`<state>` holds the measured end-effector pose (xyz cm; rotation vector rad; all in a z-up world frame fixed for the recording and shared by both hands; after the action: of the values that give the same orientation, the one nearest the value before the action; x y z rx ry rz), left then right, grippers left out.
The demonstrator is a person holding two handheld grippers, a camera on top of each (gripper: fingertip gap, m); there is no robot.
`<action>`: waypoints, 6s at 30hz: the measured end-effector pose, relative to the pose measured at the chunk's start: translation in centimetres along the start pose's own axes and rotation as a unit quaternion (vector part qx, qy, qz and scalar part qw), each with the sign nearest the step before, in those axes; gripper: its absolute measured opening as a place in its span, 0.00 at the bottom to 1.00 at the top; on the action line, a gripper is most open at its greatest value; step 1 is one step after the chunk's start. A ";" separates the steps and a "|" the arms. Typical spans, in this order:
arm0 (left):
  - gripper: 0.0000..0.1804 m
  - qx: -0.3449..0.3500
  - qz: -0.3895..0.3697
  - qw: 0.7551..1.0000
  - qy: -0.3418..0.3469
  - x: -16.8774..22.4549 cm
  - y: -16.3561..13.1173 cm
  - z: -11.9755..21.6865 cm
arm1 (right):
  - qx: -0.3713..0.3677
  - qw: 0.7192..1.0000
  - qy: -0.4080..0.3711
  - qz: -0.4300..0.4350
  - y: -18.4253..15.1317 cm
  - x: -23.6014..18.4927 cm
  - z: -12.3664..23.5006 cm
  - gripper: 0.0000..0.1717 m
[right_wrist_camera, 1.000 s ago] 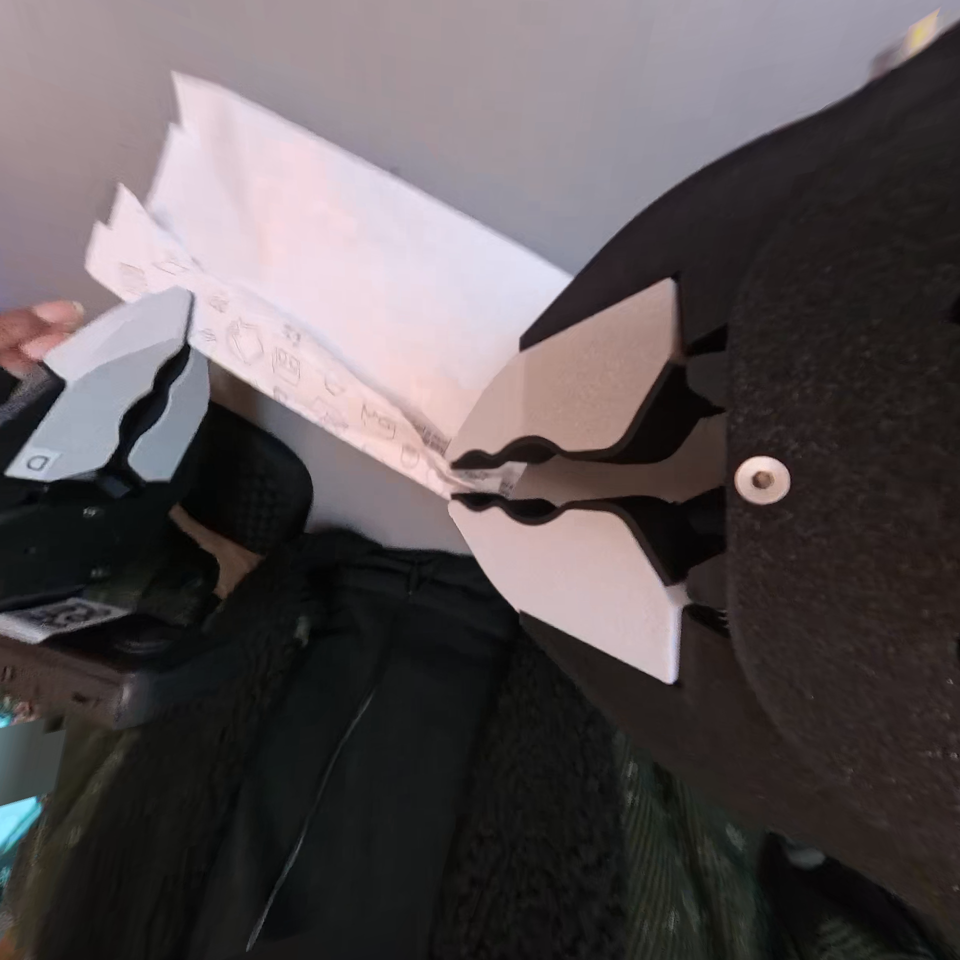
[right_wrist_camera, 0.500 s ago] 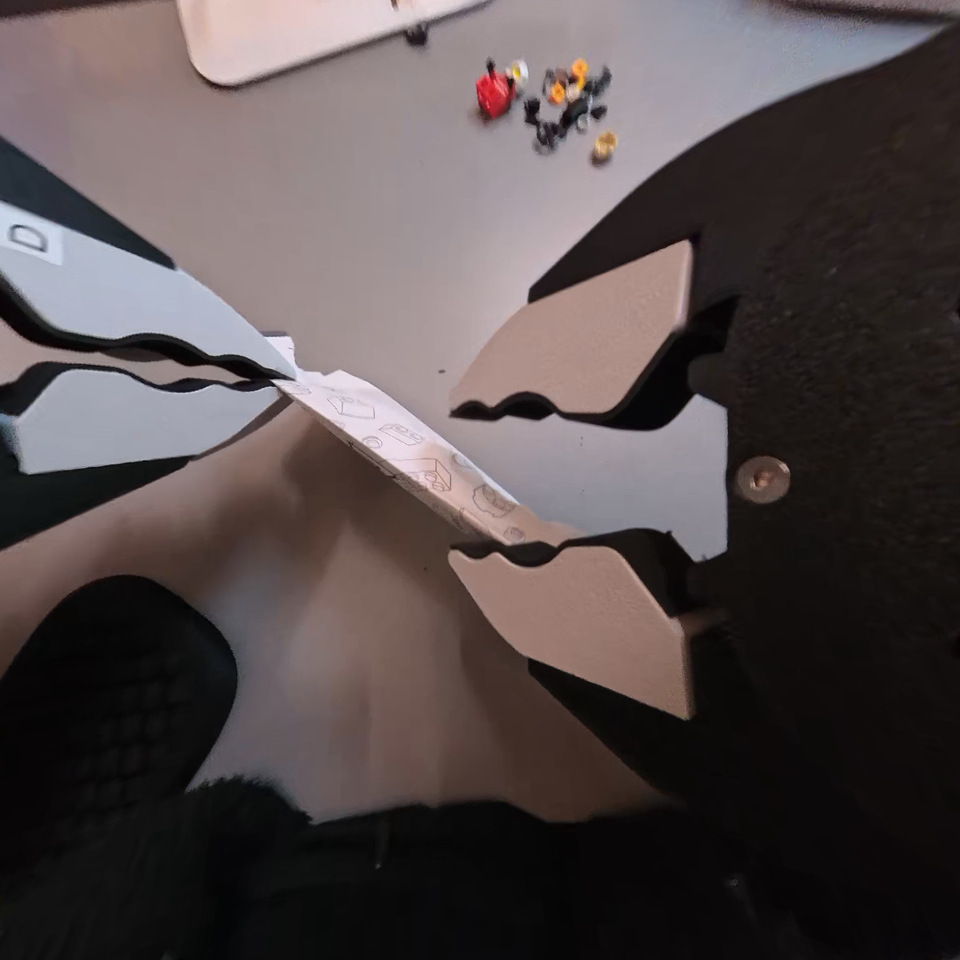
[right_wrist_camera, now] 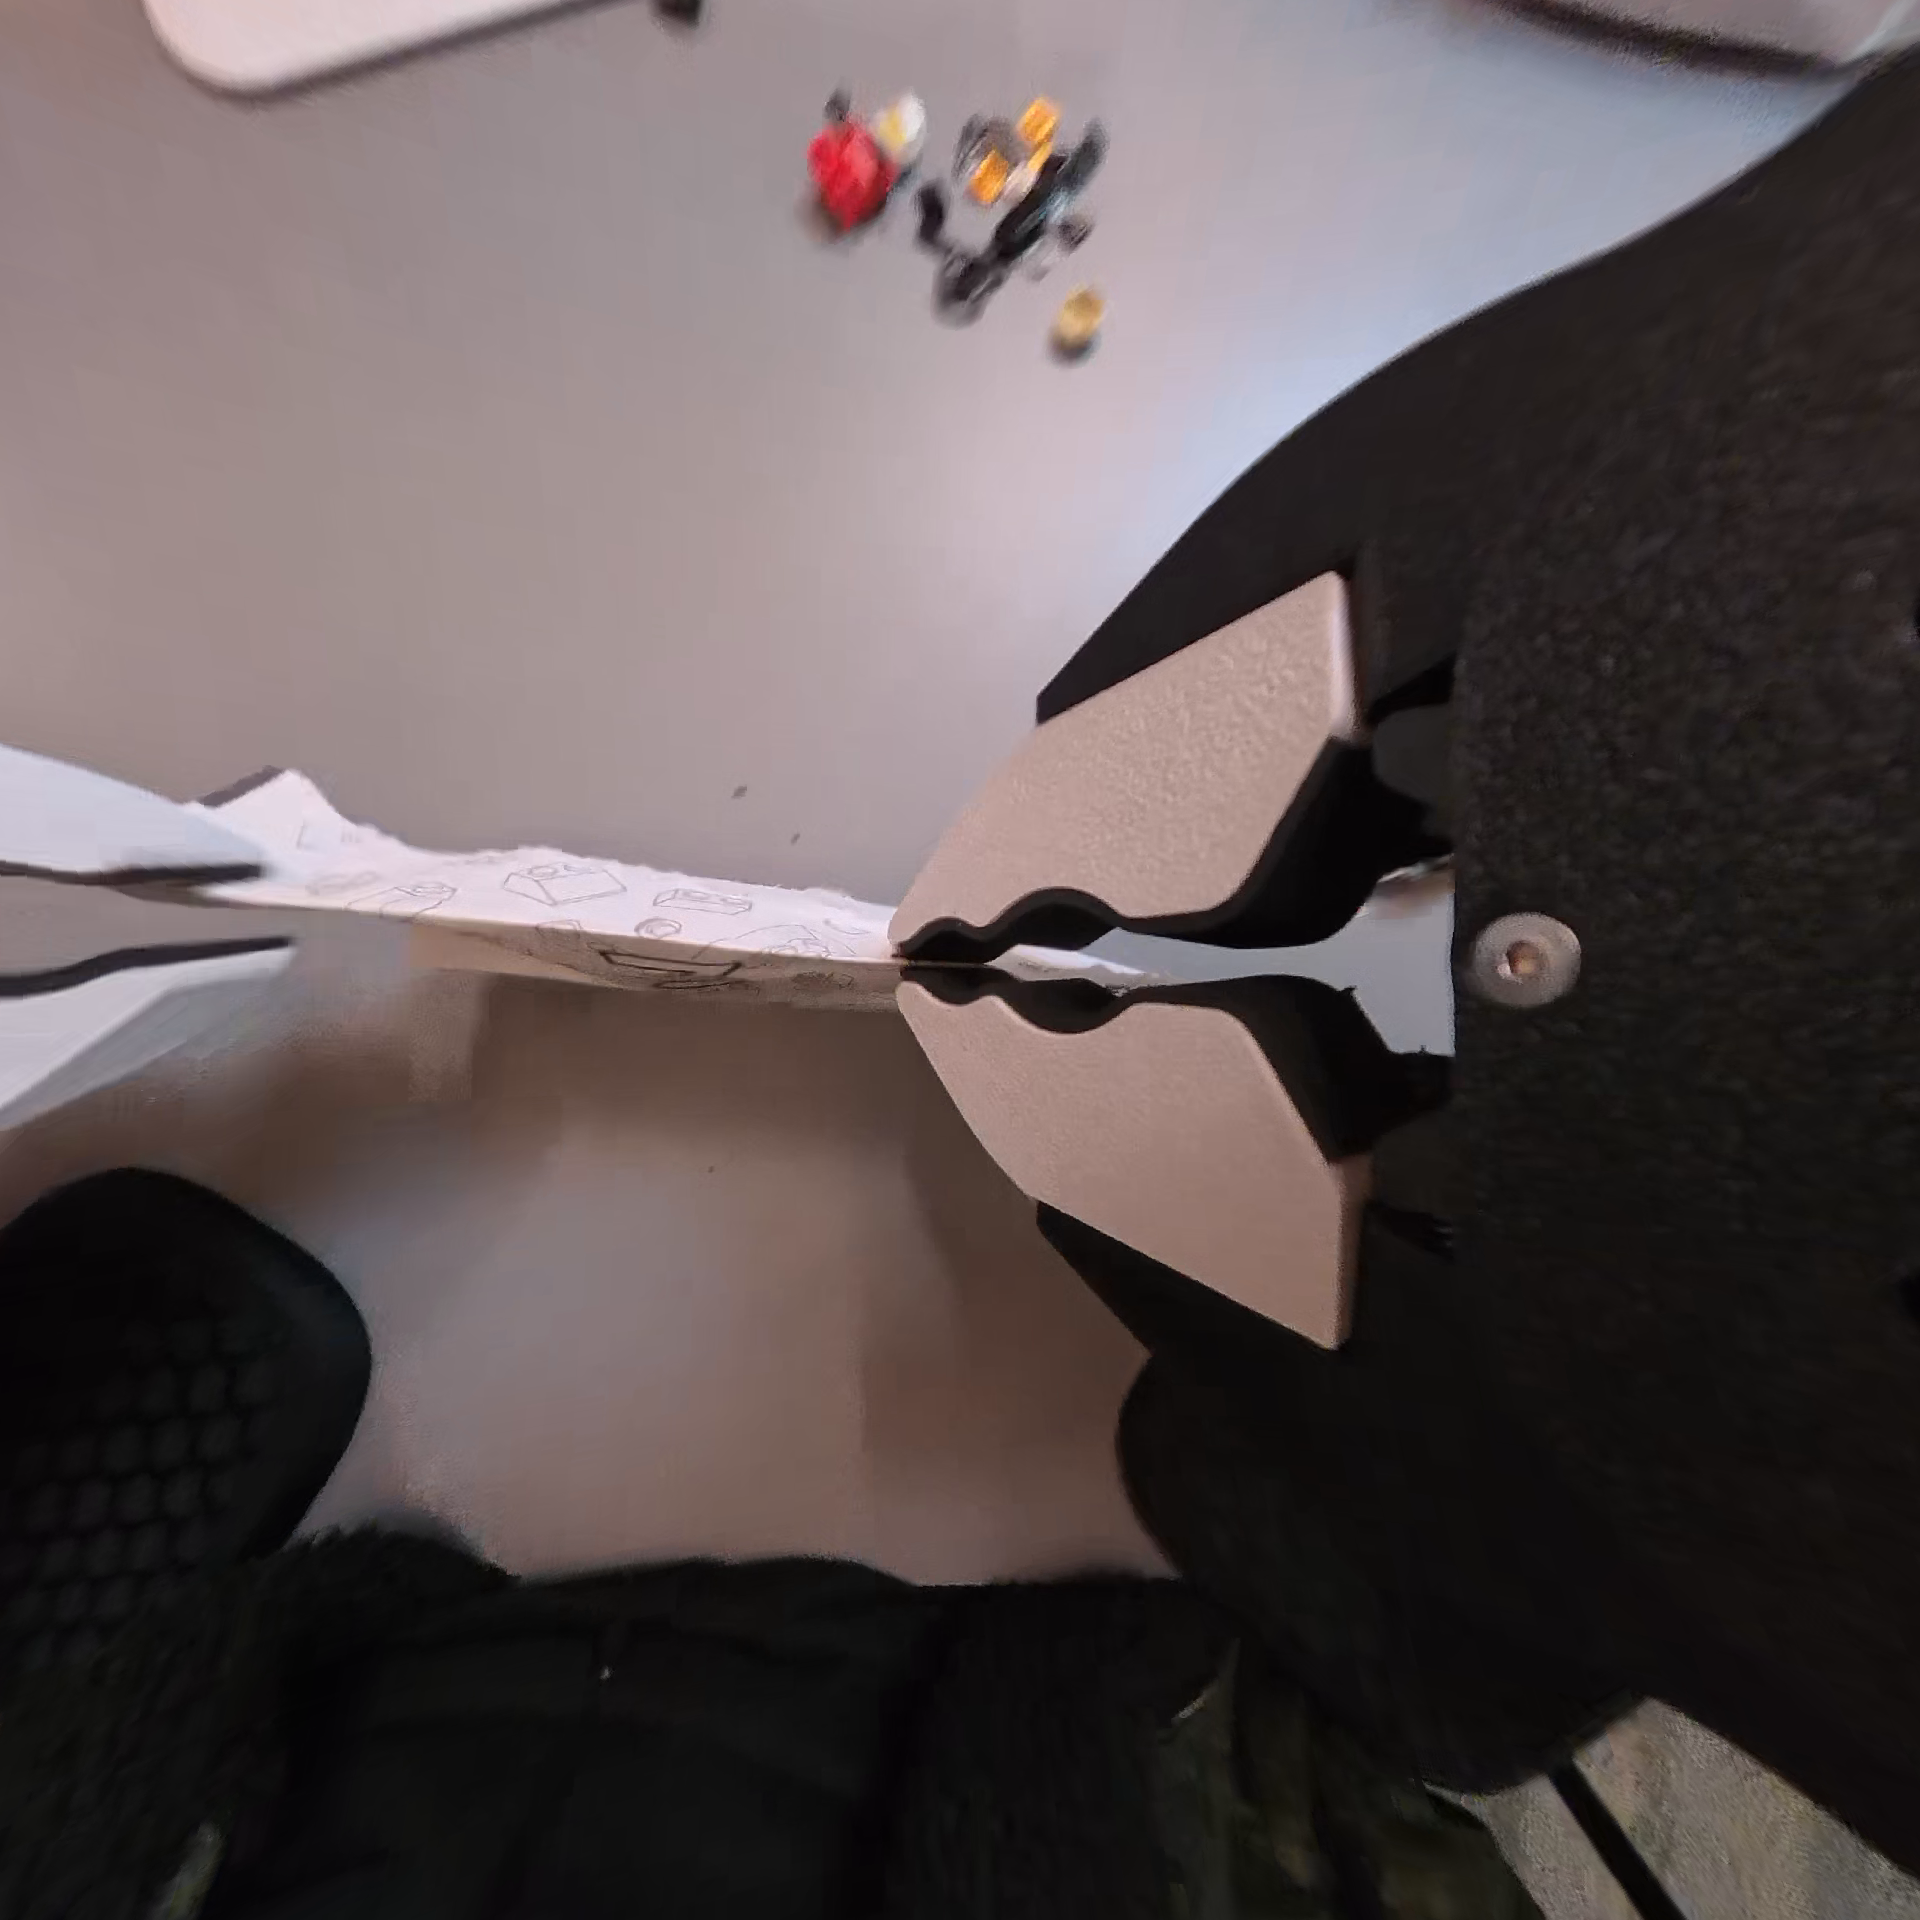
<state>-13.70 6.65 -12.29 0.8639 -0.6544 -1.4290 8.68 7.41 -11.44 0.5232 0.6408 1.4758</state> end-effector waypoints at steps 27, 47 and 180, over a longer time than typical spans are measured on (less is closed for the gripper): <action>0.04 0.234 0.222 0.943 0.083 1.3 -5.2 1.9 | -0.083 0.979 -0.154 -0.102 -17.0 22.4 14.2 0.02; 0.04 0.234 0.222 0.941 0.103 1.3 -6.4 0.6 | 0.019 0.953 -0.296 -0.056 -15.2 20.3 15.6 0.15; 0.00 0.255 0.130 0.895 0.343 -1.1 -3.0 0.1 | 0.426 0.840 -0.321 0.104 4.7 -0.2 -10.4 0.17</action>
<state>-15.52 7.87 -14.56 1.5327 -0.5658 -0.6240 -1.84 6.75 -15.82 1.7453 0.6801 1.0295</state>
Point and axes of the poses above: each gripper's, where its closed fingertips meet, z back along the fingers, y out of its top, x = y × z across the jaws, the point moved 9 cm from there along z, back along the fingers, and after that the axes turned 8 degrees about x, right-handed, at the moved point
